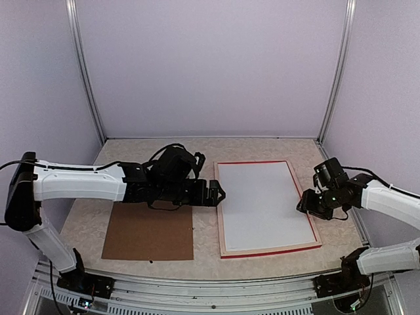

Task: Put the photo into the frame
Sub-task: Press the photo onto the mat board.

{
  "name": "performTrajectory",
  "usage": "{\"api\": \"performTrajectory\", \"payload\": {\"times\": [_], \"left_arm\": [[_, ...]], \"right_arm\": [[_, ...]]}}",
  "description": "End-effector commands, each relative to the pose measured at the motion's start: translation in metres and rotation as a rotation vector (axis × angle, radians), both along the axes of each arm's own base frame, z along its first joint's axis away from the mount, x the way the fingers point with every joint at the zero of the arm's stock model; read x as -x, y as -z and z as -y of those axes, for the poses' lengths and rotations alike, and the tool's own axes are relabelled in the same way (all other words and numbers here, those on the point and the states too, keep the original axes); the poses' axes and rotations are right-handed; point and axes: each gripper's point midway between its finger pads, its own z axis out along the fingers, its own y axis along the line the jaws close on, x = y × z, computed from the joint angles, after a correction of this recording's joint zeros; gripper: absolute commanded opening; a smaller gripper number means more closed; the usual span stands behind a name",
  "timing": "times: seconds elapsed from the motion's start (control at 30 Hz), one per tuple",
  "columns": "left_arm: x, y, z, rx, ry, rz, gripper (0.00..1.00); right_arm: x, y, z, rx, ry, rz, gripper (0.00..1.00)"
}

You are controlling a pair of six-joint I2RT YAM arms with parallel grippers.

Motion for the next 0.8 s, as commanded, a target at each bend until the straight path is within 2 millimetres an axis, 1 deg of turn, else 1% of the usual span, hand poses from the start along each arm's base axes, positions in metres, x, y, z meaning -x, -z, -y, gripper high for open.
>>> {"api": "performTrajectory", "payload": {"times": [0.0, 0.1, 0.13, 0.17, 0.23, 0.33, 0.37, 0.47, 0.6, 0.77], "left_arm": [[0.036, 0.004, 0.055, 0.011, 0.179, -0.012, 0.99], [0.058, 0.011, 0.082, -0.007, 0.279, -0.035, 0.99], [0.064, 0.021, 0.089, -0.028, 0.306, -0.052, 0.99], [0.069, 0.024, 0.096, -0.034, 0.331, -0.061, 0.99], [0.078, 0.041, 0.106, -0.062, 0.368, -0.090, 0.99], [0.086, 0.054, 0.116, -0.085, 0.414, -0.114, 0.99], [0.088, 0.063, 0.118, -0.102, 0.421, -0.130, 0.99], [0.091, 0.081, 0.119, -0.129, 0.435, -0.163, 0.99], [0.095, 0.097, 0.115, -0.163, 0.434, -0.191, 0.98], [0.099, 0.111, 0.108, -0.195, 0.429, -0.216, 0.99]], "right_arm": [[0.001, 0.006, -0.008, 0.001, -0.050, -0.012, 0.54], [0.001, 0.009, -0.011, 0.000, -0.061, -0.022, 0.54], [0.002, 0.011, -0.011, 0.002, -0.062, -0.029, 0.54], [0.002, 0.012, -0.011, 0.005, -0.063, -0.034, 0.54], [0.003, 0.014, -0.010, 0.008, -0.062, -0.042, 0.54], [0.005, 0.016, -0.008, 0.015, -0.060, -0.047, 0.54], [0.005, 0.016, -0.008, 0.014, -0.058, -0.047, 0.55], [0.006, 0.017, -0.008, 0.015, -0.058, -0.047, 0.55], [0.008, 0.020, -0.006, 0.018, -0.056, -0.053, 0.55], [0.009, 0.023, -0.005, 0.022, -0.054, -0.056, 0.55]]}}
